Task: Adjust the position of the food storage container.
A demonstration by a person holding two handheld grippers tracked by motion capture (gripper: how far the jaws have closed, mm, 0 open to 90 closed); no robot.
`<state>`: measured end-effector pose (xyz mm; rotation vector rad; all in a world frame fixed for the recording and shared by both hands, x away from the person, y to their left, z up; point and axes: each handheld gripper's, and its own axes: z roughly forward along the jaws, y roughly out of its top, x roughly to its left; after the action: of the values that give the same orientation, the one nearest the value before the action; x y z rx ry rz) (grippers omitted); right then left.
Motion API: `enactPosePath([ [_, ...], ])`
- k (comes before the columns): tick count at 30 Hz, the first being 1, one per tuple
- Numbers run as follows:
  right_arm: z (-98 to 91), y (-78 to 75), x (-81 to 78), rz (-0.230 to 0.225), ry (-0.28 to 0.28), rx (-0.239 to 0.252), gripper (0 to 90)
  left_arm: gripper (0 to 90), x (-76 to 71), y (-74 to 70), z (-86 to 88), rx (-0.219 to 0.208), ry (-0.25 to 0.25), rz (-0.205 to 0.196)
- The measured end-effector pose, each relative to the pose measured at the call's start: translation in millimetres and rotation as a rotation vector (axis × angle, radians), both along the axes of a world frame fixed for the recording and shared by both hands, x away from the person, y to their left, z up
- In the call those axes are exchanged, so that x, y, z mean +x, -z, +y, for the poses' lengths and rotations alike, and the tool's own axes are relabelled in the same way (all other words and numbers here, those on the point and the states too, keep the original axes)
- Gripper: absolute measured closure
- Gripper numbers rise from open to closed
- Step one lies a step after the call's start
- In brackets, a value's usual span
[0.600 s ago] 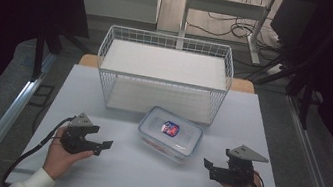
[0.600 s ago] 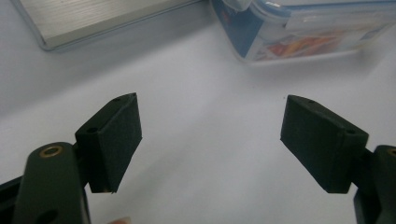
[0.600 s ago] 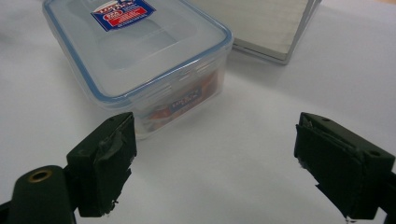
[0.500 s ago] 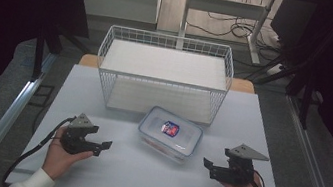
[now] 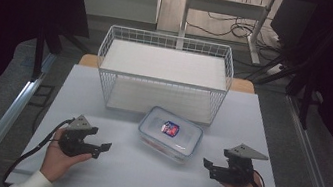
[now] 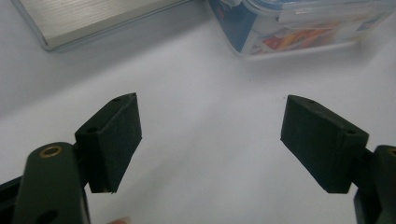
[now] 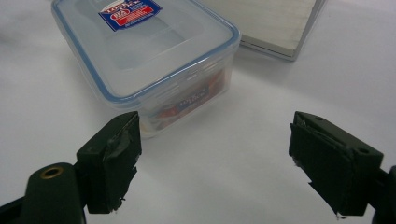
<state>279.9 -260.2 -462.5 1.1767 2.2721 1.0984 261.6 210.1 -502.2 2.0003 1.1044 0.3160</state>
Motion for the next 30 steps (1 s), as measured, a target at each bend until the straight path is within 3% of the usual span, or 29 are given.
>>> enactPosePath([
  [8, 3.0, -0.7, 6.9, 0.013, 0.011, 0.016, 17.6, 19.7, -3.3, -0.9, 2.4, 0.035, -0.008, -0.017],
  [21, 13.5, -9.3, 11.8, -0.007, 0.003, -0.041, 20.3, 19.7, -14.2, -2.4, -1.6, 0.025, 0.003, -0.013],
  [30, 28.0, -25.4, 22.3, -0.021, -0.034, -0.024, 31.9, 19.7, -14.0, 1.3, -4.8, 0.043, 0.02, 0.0],
])
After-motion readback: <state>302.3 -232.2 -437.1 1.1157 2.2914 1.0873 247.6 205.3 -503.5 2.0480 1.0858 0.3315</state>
